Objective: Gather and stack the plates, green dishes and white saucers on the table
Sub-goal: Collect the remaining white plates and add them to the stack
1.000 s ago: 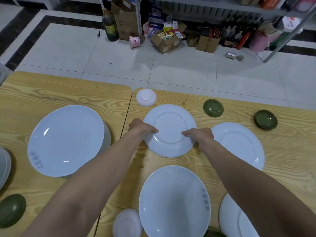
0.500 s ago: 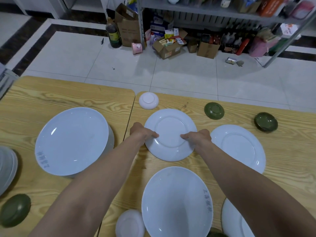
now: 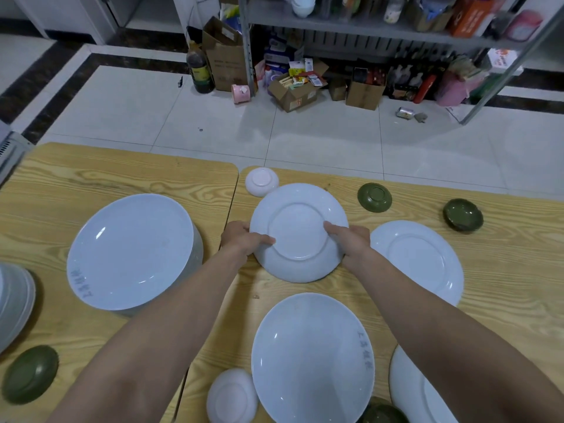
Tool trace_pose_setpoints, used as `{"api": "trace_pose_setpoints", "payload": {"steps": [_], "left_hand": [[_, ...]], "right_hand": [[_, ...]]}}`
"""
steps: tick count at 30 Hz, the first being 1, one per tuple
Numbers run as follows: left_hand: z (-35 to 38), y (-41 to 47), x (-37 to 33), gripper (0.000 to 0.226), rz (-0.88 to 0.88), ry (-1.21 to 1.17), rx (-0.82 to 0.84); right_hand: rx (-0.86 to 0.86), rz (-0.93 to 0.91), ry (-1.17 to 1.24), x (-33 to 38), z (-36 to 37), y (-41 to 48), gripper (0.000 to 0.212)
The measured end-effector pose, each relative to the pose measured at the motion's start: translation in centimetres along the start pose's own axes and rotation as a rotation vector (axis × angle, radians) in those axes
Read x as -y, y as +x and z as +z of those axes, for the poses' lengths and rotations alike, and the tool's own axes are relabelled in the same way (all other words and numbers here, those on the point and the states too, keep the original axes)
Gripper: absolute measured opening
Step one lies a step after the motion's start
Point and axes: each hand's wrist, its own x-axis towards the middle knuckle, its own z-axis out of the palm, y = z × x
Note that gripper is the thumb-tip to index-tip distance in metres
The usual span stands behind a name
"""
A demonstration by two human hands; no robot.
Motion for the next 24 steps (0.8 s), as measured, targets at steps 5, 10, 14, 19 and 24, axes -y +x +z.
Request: {"api": "trace_pose_setpoints", "payload": {"steps": [5,10,14,19,24], "left_hand": [[0.2,-3.5,-1.0,0.063,0.155,-0.069,-0.097],[0.4,-7.7,-1.1,0.042,0.282,-0.264,-0.067],[-0.1,-11.2,-1.1,0.008,0.336,-0.606,0.181],[-1.0,-15.0,-0.5,0.014,0.375,-0.557,0.154],[-2.2,-18.0,2.0,0.045,0.442,-0.45,0.189]], "right_hand": [[-0.027,-0.142,0.122,0.8,-0.3,-3.2,0.062],[-0.035,-0.16,0.203,1.8,-1.3,-6.4,0.067],[-0.054,-0.187,0.294,1.1,-2.7,-8.8,0.056],[-0.111,-0.23,0.37,-0.9,-4.8,-12.0,0.016],[-0.046,-0.301,0.224,-4.1,-8.0,-15.4,0.021]]}}
